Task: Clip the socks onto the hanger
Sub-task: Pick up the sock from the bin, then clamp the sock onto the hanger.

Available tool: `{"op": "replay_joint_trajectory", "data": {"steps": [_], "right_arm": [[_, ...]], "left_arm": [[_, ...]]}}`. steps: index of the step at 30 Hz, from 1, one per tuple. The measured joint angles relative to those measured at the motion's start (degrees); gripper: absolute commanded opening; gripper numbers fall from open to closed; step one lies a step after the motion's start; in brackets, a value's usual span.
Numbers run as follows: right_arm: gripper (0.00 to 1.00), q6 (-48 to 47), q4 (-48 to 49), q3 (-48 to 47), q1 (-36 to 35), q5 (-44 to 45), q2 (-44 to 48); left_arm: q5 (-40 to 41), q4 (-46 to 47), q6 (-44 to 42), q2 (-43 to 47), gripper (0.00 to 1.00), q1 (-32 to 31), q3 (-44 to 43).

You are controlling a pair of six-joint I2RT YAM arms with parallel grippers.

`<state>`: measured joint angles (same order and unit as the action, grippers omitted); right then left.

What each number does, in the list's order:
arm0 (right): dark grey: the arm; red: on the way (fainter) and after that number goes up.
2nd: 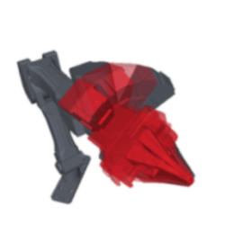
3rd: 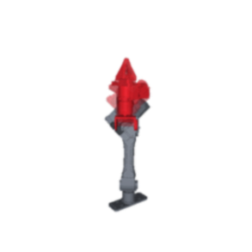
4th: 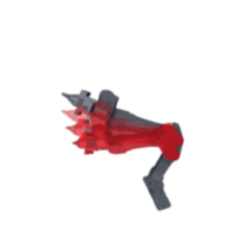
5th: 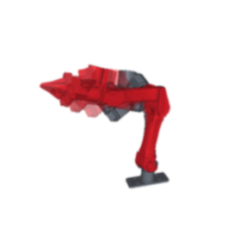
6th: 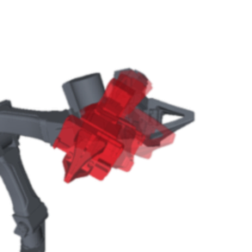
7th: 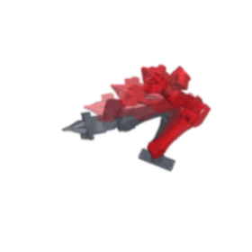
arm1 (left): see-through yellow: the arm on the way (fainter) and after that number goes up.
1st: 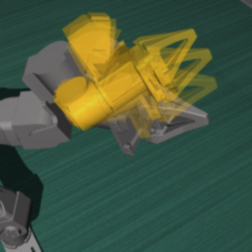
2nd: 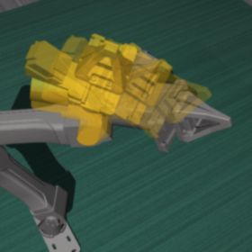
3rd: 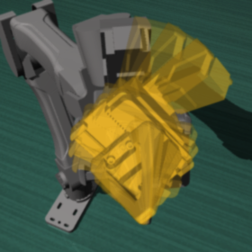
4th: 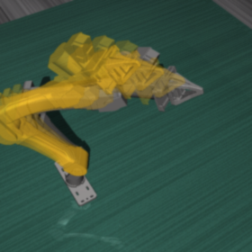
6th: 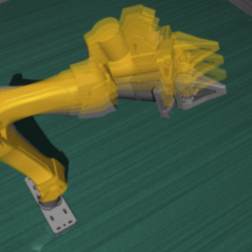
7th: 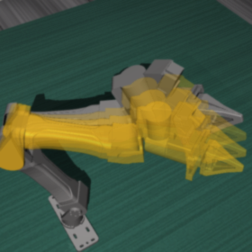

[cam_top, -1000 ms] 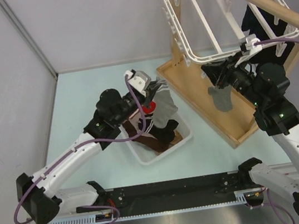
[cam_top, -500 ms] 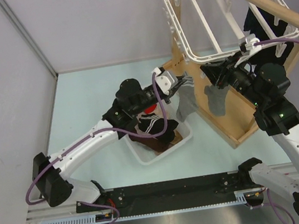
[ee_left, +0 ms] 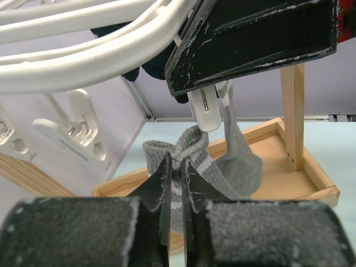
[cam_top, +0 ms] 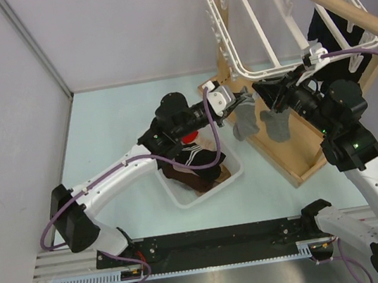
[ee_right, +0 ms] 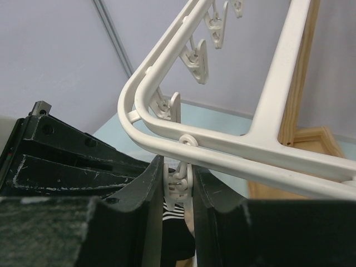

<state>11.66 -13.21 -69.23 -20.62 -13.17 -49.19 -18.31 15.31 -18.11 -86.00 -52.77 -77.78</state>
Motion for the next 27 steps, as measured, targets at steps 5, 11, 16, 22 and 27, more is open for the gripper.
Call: {"op": "replay_joint_trajectory", "data": {"steps": [5, 11, 16, 22, 27], "right_arm": [[0.18, -0.04, 0.33, 0.00, 0.00, -0.24, 0.02], [0.18, -0.22, 0.33, 0.00, 0.00, -0.24, 0.02], [0.18, -0.37, 0.33, 0.00, 0.00, -0.24, 0.02], [0.18, -0.70, 0.31, 0.00, 0.00, -0.24, 0.02], [0.18, -0.92, 0.31, 0.00, 0.00, -0.24, 0.02]], "left_arm": [[-0.55, -0.55, -0.42, -0.13, 0.01, -0.15, -0.68], [-1.51, -2.16, -1.29, -0.46, 0.01, -0.55, -1.22], [-1.60, -2.56, -1.49, -0.68, 0.01, -0.70, -1.53], [-1.46, -2.58, -1.49, -1.03, 0.00, -0.74, -2.32], [-1.42, -2.62, -1.49, -1.07, 0.00, -0.74, -3.10]]}}
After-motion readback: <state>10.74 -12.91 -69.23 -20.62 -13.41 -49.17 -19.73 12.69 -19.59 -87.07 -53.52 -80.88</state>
